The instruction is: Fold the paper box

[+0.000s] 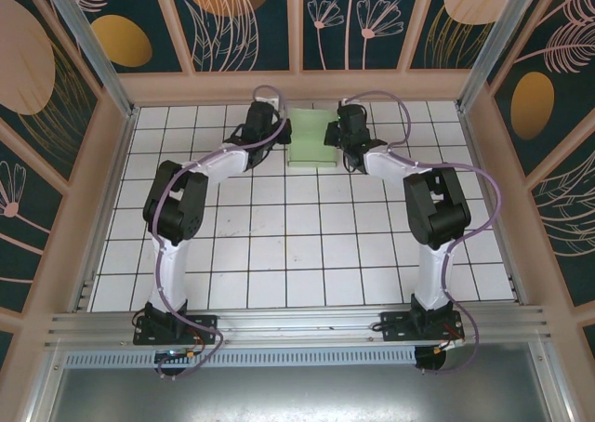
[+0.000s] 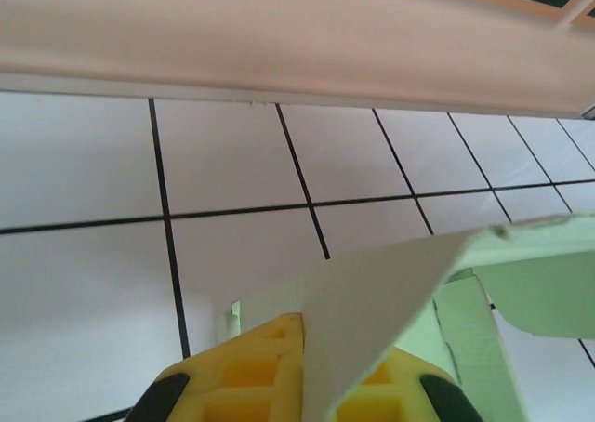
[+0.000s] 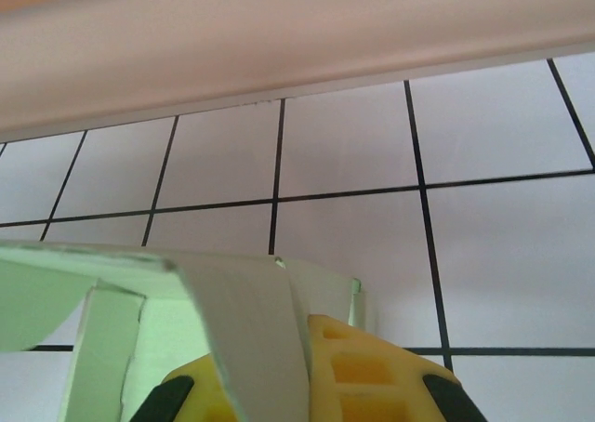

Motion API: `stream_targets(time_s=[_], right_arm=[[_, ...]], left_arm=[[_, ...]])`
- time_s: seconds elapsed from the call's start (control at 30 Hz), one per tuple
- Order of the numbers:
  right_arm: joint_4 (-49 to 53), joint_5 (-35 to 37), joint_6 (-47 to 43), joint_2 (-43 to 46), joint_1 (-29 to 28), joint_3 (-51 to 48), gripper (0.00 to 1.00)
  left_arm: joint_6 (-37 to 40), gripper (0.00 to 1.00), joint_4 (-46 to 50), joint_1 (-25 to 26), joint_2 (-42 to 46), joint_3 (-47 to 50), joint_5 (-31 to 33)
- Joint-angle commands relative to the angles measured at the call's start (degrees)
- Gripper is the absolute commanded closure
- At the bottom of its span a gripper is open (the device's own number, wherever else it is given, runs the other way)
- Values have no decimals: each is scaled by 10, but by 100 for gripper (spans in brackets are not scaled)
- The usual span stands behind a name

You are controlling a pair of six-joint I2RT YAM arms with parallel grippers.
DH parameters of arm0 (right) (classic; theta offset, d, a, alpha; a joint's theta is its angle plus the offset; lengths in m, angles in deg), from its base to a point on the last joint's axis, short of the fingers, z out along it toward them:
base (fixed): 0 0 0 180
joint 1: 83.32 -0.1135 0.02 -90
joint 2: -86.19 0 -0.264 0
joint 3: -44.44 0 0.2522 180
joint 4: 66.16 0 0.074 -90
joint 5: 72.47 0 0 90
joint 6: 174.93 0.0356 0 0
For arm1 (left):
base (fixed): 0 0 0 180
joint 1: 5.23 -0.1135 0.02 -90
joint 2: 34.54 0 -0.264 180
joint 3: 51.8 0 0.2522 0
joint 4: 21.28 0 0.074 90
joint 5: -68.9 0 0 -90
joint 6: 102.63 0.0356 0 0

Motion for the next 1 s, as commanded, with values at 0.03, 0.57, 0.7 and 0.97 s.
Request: stream_targets(time_s=[0.03, 0.57, 0.7, 0.97], right_arm=[[-83, 20, 28, 15, -11, -27, 100], [-178, 37, 36, 25, -28, -126, 100], [-186, 48, 35, 30, -34, -136, 100], [-221, 43, 38, 30, -38, -171, 100]], left_arm=[[-12, 100, -77, 11, 22, 49, 7], [-34, 100, -176, 28, 28, 139, 56], [-55, 100, -167, 28, 30, 140, 55], [-72, 100, -160, 29, 27, 146, 60]])
